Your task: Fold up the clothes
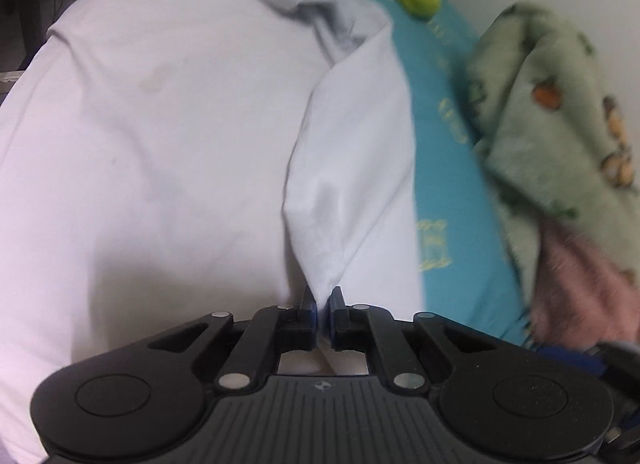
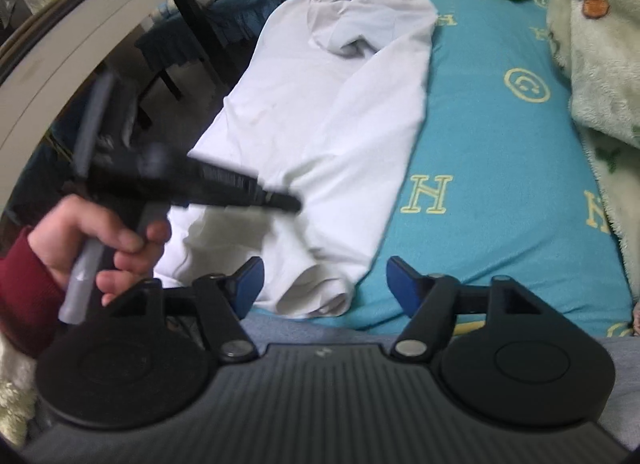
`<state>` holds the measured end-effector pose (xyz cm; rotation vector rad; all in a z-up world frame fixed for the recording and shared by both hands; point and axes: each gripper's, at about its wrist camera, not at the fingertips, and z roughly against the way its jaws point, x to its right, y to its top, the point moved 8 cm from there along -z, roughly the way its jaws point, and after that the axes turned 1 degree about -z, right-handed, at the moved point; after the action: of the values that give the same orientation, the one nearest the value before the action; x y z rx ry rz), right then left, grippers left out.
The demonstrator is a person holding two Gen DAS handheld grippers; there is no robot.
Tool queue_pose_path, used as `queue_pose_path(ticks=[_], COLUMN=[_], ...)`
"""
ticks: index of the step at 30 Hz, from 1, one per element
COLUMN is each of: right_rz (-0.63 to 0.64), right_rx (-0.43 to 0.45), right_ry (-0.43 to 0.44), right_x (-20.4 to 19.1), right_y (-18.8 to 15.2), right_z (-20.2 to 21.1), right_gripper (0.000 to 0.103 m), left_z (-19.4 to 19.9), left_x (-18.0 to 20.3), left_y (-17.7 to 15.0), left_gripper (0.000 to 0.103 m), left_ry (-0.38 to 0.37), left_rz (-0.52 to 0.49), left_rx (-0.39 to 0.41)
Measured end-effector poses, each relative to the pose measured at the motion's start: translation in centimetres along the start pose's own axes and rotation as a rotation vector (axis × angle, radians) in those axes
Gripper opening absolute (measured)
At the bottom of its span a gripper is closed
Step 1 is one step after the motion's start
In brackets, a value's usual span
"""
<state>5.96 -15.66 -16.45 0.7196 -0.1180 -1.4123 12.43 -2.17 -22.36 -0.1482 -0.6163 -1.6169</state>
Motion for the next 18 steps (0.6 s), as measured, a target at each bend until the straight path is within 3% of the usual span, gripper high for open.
queue_pose_path(ticks=[2,6,8,10,14,16,18], right_rz=[-0.055,-0.185,-0.238,-0.267,-0.294,-0.296,-0.295], right_rx=[0.017,0.083,0.141,0.194,0.281,0.325,0.363], right_ry=[0.006,0.017,0.014,0.01,0.007,0.014,0.035], right_x=[1.1,3.3,4.2,5.0,6.5,7.3,7.9], right_y=[0.2,1.2,2.1,2.9,5.9,8.7,11.9], right_z=[0.1,0.7,1.3,2.0,3.5,4.2,4.9], right_gripper=[0.069,0.069,0.069,0.07,0.07,0.07,0.071], left_z=[0.5,3.4,5.0,5.6,3.8,2.0,-0.1], left_x=[0.5,3.2,5.3,8.4,14.0,15.6,15.8], left_y=[0.1,0.7,0.3,-0.4,-2.4,-3.6,-4.4], left_gripper=[0.012,0.049,0.051,0.055,0.057,0.057,0.057], left_ry=[0.033,0.188,0.191,0.127,-0.02,-0.036,0.002], left_rz=[-0.044,-0.278,-0.383,-0.464,-0.581,-0.64,-0.688], left_rx=[0.022,0.181,0.269,0.322,0.3,0.247,0.19])
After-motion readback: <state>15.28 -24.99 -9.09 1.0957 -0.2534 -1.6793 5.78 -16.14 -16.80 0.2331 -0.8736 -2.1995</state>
